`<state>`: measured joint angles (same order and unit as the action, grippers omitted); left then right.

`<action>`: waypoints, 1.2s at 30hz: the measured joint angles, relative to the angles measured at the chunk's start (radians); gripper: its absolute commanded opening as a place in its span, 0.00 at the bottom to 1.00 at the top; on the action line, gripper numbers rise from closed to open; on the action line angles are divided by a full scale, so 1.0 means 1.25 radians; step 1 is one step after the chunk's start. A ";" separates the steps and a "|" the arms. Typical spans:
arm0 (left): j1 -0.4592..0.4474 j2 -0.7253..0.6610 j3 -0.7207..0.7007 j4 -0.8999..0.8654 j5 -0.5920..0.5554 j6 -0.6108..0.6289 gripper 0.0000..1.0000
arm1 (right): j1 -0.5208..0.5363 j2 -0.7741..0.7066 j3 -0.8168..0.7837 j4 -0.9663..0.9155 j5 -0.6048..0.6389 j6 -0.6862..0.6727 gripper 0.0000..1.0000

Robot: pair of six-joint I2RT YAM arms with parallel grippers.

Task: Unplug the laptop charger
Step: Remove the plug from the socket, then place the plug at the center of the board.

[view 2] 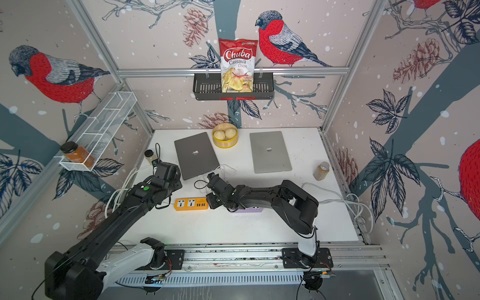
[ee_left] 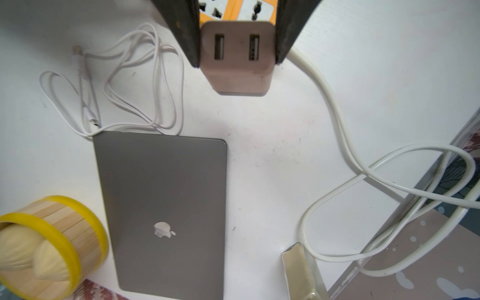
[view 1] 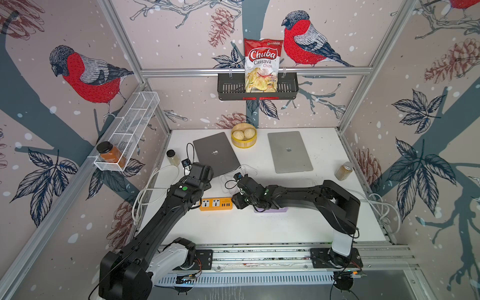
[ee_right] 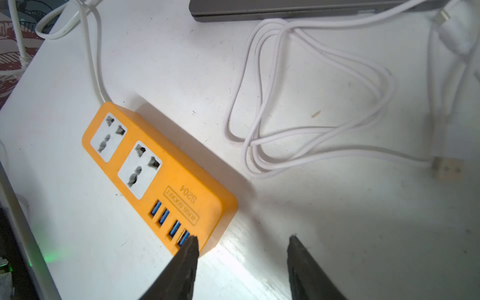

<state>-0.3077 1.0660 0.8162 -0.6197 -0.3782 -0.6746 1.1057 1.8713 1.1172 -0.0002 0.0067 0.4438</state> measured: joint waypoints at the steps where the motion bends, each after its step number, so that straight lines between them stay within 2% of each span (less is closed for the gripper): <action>1: 0.033 0.020 0.003 0.002 0.017 0.013 0.19 | 0.000 -0.010 -0.005 0.001 0.004 0.000 0.61; 4: 0.104 0.086 0.008 0.011 0.073 0.047 0.20 | -0.001 -0.030 -0.013 0.003 0.012 -0.002 0.63; 8: 0.150 0.187 0.030 0.018 0.117 0.078 0.20 | -0.008 -0.053 -0.015 0.007 0.016 -0.021 0.64; 12: 0.164 0.275 0.065 0.031 0.140 0.102 0.20 | -0.022 -0.100 -0.035 0.029 0.031 -0.043 0.72; 19: 0.204 0.389 0.140 0.021 0.157 0.132 0.26 | -0.039 -0.237 -0.150 0.102 0.061 -0.077 0.89; 28: 0.223 0.491 0.214 0.026 0.168 0.162 0.33 | -0.074 -0.338 -0.258 0.150 0.081 -0.086 0.94; 36: 0.224 0.533 0.219 0.021 0.166 0.162 0.34 | -0.080 -0.436 -0.338 0.182 0.117 -0.089 0.97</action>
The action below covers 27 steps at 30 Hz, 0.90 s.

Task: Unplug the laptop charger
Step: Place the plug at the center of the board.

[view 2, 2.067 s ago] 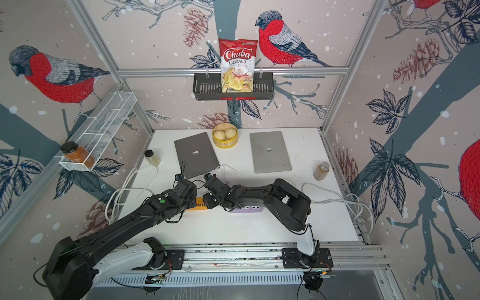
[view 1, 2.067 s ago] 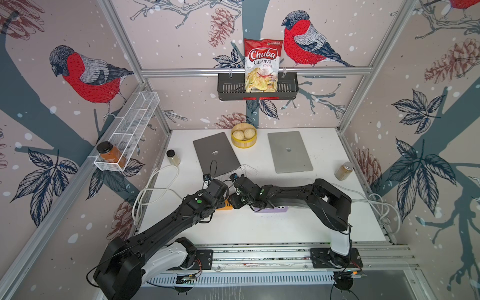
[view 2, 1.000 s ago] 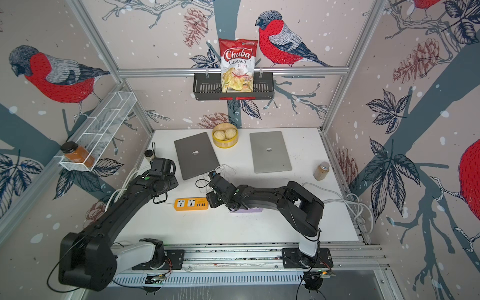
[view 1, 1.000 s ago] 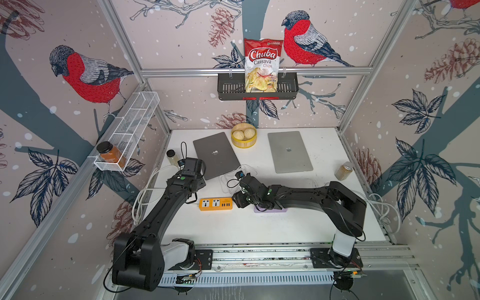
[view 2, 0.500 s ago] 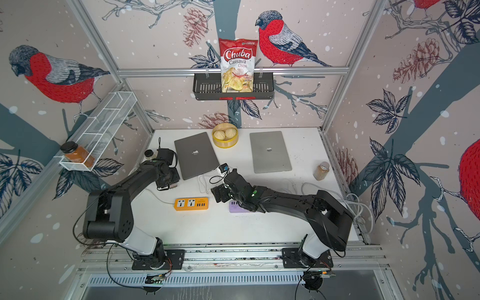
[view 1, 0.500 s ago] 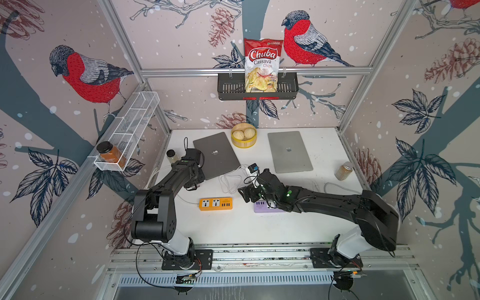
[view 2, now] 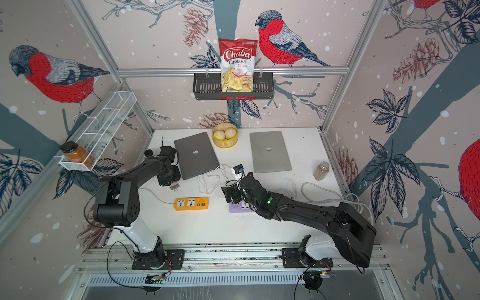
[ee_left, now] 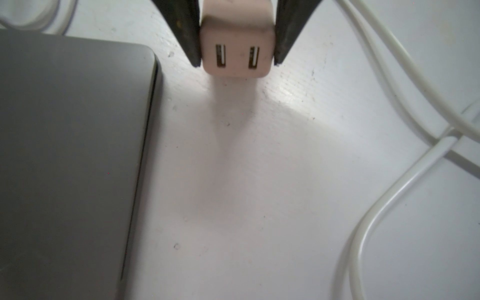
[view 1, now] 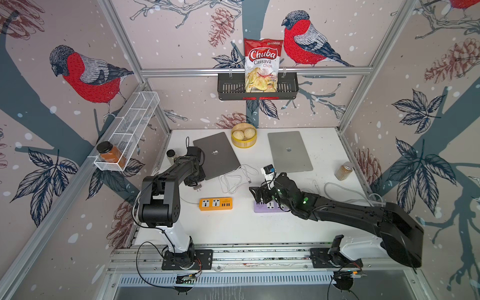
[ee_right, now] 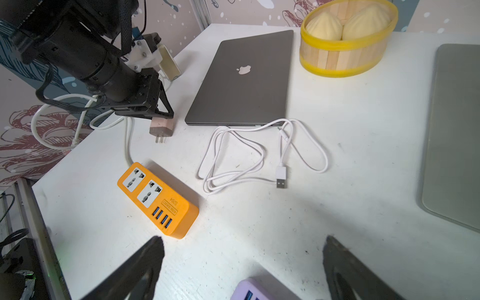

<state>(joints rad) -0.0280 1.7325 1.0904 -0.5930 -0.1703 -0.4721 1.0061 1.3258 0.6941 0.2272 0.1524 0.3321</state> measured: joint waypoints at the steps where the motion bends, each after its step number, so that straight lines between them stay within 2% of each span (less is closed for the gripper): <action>1: 0.000 0.001 -0.002 0.003 -0.001 0.000 0.37 | -0.001 -0.008 -0.006 0.001 0.005 0.000 0.97; 5: 0.000 0.002 -0.018 0.018 -0.009 0.002 0.50 | -0.012 -0.041 -0.034 0.002 0.025 -0.009 1.00; 13: 0.000 -0.060 -0.051 0.053 -0.010 0.023 0.66 | -0.057 -0.114 -0.061 -0.016 0.039 -0.010 1.00; 16: 0.000 -0.111 -0.060 0.071 -0.003 0.044 0.91 | -0.076 -0.138 -0.066 -0.026 0.039 -0.012 1.00; 17: -0.001 -0.139 -0.065 0.077 0.008 0.042 0.96 | -0.082 -0.147 -0.067 -0.031 0.040 -0.012 1.00; 23: -0.005 -0.334 -0.141 0.167 0.056 0.068 0.96 | -0.150 -0.215 -0.076 -0.069 0.059 -0.017 1.00; 27: -0.015 -0.420 -0.211 0.256 0.047 0.085 0.96 | -0.246 -0.246 -0.075 -0.093 0.055 -0.022 1.00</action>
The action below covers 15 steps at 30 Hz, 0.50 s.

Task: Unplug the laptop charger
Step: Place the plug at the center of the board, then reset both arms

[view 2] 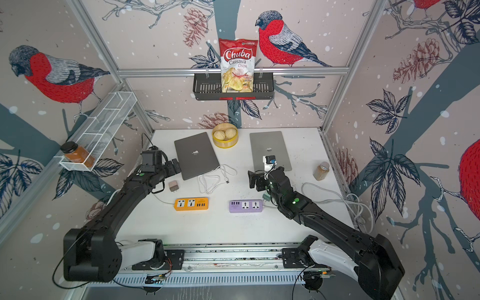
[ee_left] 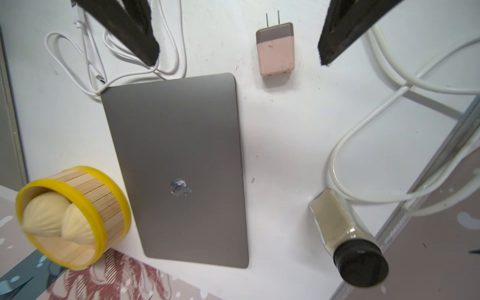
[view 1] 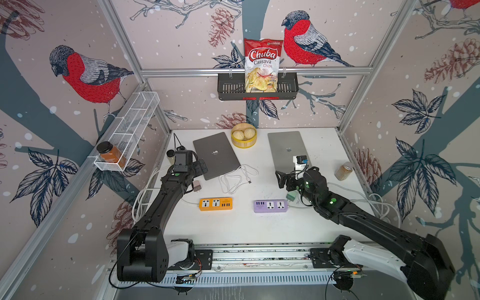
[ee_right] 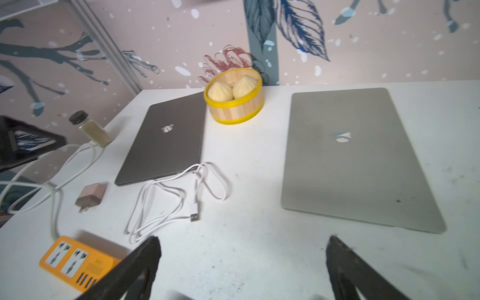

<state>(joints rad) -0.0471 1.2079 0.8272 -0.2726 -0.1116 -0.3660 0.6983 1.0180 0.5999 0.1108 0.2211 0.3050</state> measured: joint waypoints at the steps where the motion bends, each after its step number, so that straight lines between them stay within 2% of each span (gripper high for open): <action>1: -0.006 -0.027 -0.032 0.036 -0.015 0.005 0.97 | -0.031 0.000 0.000 -0.009 -0.005 -0.005 1.00; 5: -0.043 -0.144 -0.231 0.258 -0.083 0.083 0.96 | -0.125 -0.005 -0.014 -0.027 0.009 -0.018 1.00; 8: -0.077 -0.188 -0.420 0.487 -0.131 0.145 0.96 | -0.166 -0.032 -0.073 0.008 0.042 -0.044 1.00; 10: -0.079 -0.159 -0.497 0.619 -0.172 0.169 0.96 | -0.182 -0.060 -0.145 0.092 0.065 -0.084 1.00; 15: -0.081 -0.010 -0.523 0.884 -0.226 0.218 0.96 | -0.249 -0.062 -0.267 0.303 0.092 -0.183 1.00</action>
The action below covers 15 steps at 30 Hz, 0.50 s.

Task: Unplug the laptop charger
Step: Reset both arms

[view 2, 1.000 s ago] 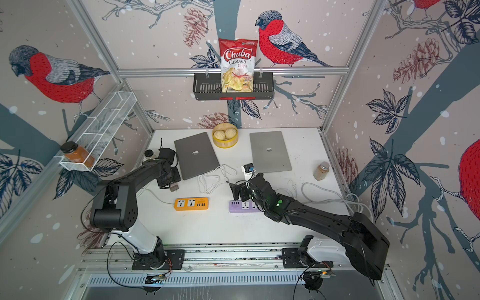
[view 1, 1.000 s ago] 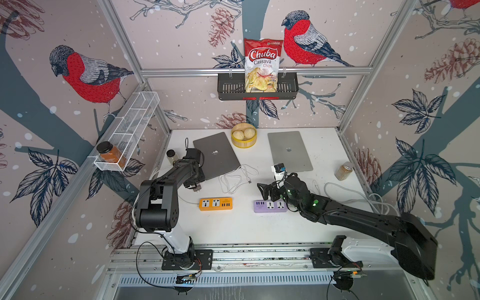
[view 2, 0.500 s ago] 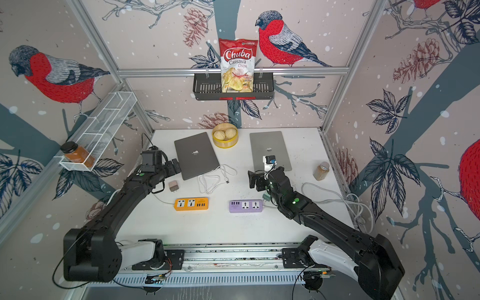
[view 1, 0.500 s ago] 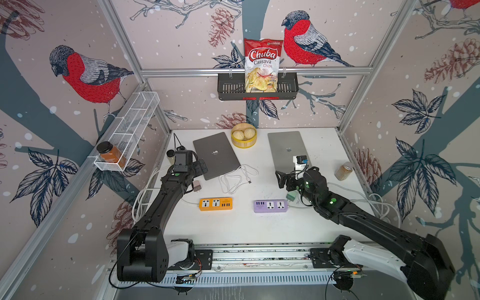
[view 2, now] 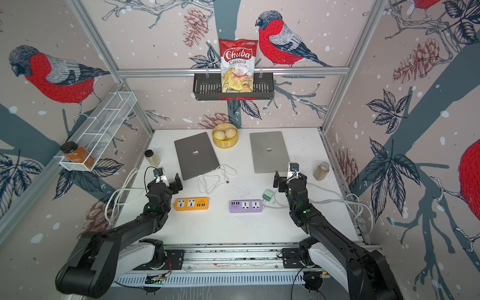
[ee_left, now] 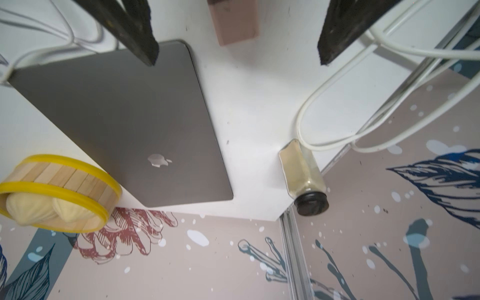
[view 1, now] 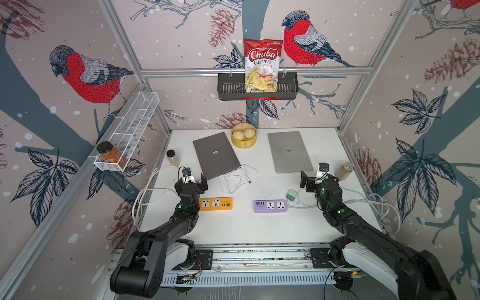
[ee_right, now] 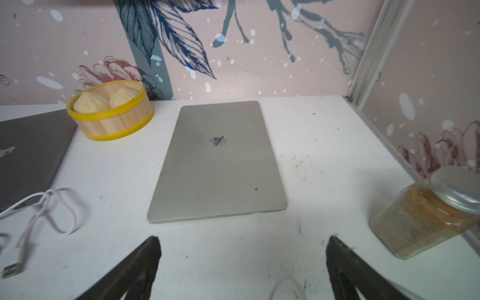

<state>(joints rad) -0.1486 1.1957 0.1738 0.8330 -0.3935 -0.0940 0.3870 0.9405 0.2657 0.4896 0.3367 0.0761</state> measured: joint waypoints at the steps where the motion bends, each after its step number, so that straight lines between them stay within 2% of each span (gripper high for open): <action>1: 0.000 0.031 -0.005 0.047 -0.003 0.008 0.96 | -0.026 0.013 -0.010 0.038 0.001 -0.005 1.00; 6: -0.002 0.116 -0.005 0.190 -0.020 0.056 0.96 | -0.167 0.108 -0.056 0.209 -0.030 0.000 1.00; 9: 0.017 0.157 -0.021 0.293 -0.020 0.062 0.96 | -0.199 0.193 -0.084 0.316 -0.078 0.005 1.00; 12: 0.032 0.269 -0.061 0.429 -0.016 0.067 0.96 | -0.229 0.288 -0.070 0.383 -0.144 0.015 1.00; 15: 0.028 0.312 -0.091 0.476 -0.003 0.081 0.96 | -0.242 0.310 -0.035 0.410 -0.201 0.022 1.00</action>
<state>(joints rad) -0.1139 1.5860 0.0605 1.4277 -0.3977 0.0071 0.0849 1.3277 0.2214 1.0019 0.0853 0.1036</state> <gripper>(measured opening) 0.961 0.998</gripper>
